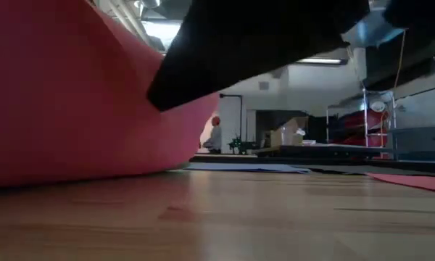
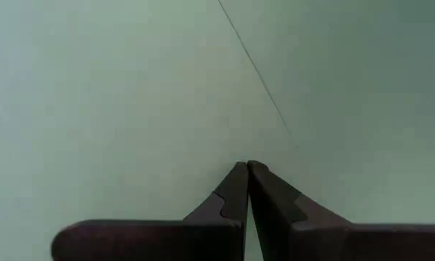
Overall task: Organize paper
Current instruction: Stack the red paper on top of the other red papers on the table
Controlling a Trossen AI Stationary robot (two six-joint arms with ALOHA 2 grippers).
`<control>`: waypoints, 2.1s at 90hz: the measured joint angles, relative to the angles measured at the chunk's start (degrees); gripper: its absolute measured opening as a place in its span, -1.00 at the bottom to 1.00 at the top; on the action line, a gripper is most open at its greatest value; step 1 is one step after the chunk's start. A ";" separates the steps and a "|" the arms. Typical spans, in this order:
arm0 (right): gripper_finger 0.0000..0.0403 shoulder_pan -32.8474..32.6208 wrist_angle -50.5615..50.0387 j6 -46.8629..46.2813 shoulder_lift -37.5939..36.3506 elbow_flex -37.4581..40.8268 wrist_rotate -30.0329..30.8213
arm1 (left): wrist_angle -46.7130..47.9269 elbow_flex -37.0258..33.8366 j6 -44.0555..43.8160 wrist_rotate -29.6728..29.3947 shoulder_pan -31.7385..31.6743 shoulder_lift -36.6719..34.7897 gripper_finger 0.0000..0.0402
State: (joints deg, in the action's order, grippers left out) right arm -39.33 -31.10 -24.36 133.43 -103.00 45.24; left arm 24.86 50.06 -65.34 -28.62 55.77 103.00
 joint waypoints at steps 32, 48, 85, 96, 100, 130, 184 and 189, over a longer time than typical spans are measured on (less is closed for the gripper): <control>-0.34 0.04 -7.03 -3.72 -0.02 -2.35 3.45 | 0.00 0.00 0.00 -0.01 0.00 0.00 -1.00; -0.34 0.00 -10.93 -0.21 -0.02 -2.21 9.35 | -0.42 0.02 0.00 0.07 0.00 0.00 -1.00; -0.52 1.74 -10.92 5.76 -0.04 -2.19 2.25 | -0.24 0.02 -0.02 0.09 0.00 0.00 -1.00; -0.77 2.84 -10.85 5.79 -0.04 -2.17 -5.49 | -0.26 0.02 -0.02 0.09 0.00 0.00 -1.00; -0.88 3.15 -10.87 6.08 -0.04 -2.15 -7.21 | -0.28 0.02 -0.02 0.09 0.00 0.00 -1.00; -1.00 2.82 -14.85 6.84 -0.04 -2.78 -12.93 | -0.07 0.36 1.07 0.17 0.00 -0.34 -1.00; -1.00 0.53 -53.99 -3.34 -0.09 -23.05 -12.32 | 0.04 2.56 5.33 -1.68 0.26 -2.97 -1.00; -1.00 0.31 -57.52 -4.44 -0.09 -24.24 -12.44 | 0.09 2.56 5.22 -1.84 0.37 -2.97 -1.00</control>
State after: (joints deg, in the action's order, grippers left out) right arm -39.03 -88.63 -28.80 133.34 -127.24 32.80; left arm 24.95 52.62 -60.12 -30.46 56.14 100.03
